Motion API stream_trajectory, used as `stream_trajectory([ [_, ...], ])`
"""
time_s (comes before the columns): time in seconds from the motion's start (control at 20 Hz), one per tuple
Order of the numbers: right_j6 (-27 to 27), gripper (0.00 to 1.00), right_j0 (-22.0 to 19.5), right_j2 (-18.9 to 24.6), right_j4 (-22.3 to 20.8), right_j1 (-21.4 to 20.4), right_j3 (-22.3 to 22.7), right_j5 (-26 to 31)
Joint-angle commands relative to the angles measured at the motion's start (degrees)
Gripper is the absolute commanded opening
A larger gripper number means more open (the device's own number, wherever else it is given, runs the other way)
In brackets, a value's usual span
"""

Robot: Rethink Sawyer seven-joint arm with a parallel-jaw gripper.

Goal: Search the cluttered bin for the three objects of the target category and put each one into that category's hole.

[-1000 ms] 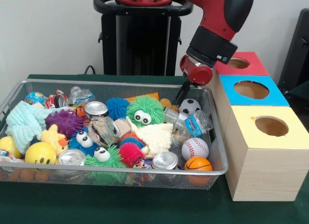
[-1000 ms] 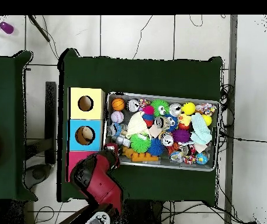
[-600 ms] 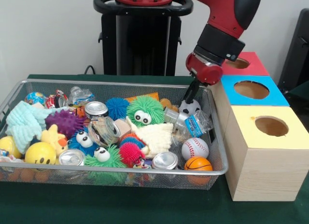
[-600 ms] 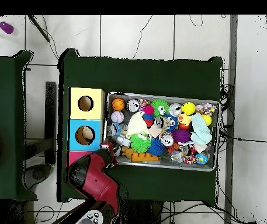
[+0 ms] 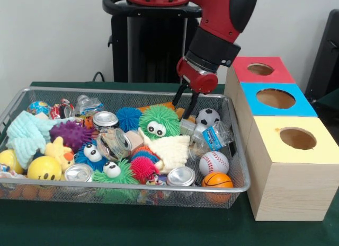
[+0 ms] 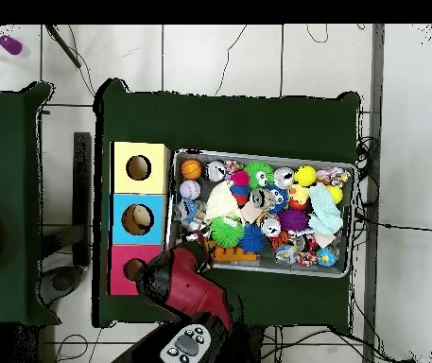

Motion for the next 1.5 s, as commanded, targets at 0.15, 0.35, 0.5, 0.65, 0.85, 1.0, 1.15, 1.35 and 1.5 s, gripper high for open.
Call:
stream_trajectory([
  [0.15, -0.21, 1.00, 0.25, 2.17, -5.24, 2.44, -7.93, 3.33],
  [0.35, -1.01, 1.00, -0.57, 2.14, -6.61, 2.29, -9.70, 7.46],
  [0.5, -3.43, 1.00, -2.99, 4.05, -9.23, 1.40, -11.36, 11.92],
  [0.65, -8.66, 1.00, -5.81, 6.31, -14.46, -0.33, -13.54, 18.30],
  [0.85, -18.72, 1.00, -10.17, 11.00, -24.63, -2.12, -17.91, 28.81],
  [1.0, -20.90, 1.00, -12.11, 13.68, -29.72, -2.73, -19.72, 32.14],
  [1.15, -24.09, 1.00, -14.54, 17.60, -35.33, -3.67, -20.97, 35.65],
  [1.35, -28.79, 1.00, -18.26, 23.38, -41.18, -4.77, -21.23, 40.38],
  [1.5, -35.46, 1.00, -21.95, 28.90, -45.67, -6.37, -19.52, 43.81],
])
